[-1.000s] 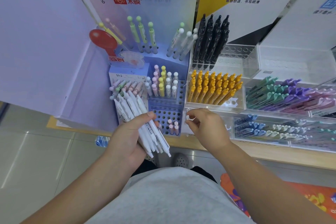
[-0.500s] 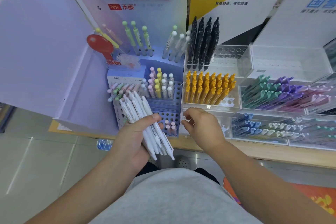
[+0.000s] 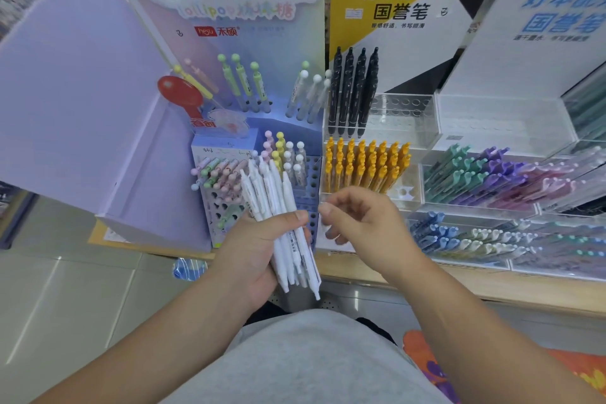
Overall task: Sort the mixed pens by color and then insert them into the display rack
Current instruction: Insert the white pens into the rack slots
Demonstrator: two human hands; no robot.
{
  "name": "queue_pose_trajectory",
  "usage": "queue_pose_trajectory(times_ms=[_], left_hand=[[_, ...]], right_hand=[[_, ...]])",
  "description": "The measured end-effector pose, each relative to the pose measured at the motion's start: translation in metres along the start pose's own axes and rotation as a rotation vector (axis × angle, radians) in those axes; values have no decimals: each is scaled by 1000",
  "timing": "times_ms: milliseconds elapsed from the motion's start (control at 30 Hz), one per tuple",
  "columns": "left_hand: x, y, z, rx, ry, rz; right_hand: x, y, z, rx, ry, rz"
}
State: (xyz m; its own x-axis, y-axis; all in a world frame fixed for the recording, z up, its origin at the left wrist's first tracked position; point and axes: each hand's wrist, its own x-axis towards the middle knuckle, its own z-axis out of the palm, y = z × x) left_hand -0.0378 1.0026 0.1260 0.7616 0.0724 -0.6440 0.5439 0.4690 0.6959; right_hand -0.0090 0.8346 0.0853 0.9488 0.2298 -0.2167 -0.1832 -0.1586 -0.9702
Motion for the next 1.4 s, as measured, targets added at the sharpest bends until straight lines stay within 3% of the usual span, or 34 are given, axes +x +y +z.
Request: queue_pose_trajectory(times_ms=[100,300,900,1033,1300,1400], left_hand=[[4,5,9,-43,17,-19],[11,18,25,-113,82,-4],[16,11,19,-66,111,-77],[16,6,9,-63,147,-87],[15,-6,-4,-113,171,-125],[14,-7,-7,-115,155,-121]], right_hand=[[-11,-22,-6,161,-194,32],[-18,-21,-12,60,-212,6],[-24,-8,-59,490,228,116],[-29,0,-78,368,263,61],[-28,19,-64,-180,181,64],[-24,31,-52,-380,170,-19]])
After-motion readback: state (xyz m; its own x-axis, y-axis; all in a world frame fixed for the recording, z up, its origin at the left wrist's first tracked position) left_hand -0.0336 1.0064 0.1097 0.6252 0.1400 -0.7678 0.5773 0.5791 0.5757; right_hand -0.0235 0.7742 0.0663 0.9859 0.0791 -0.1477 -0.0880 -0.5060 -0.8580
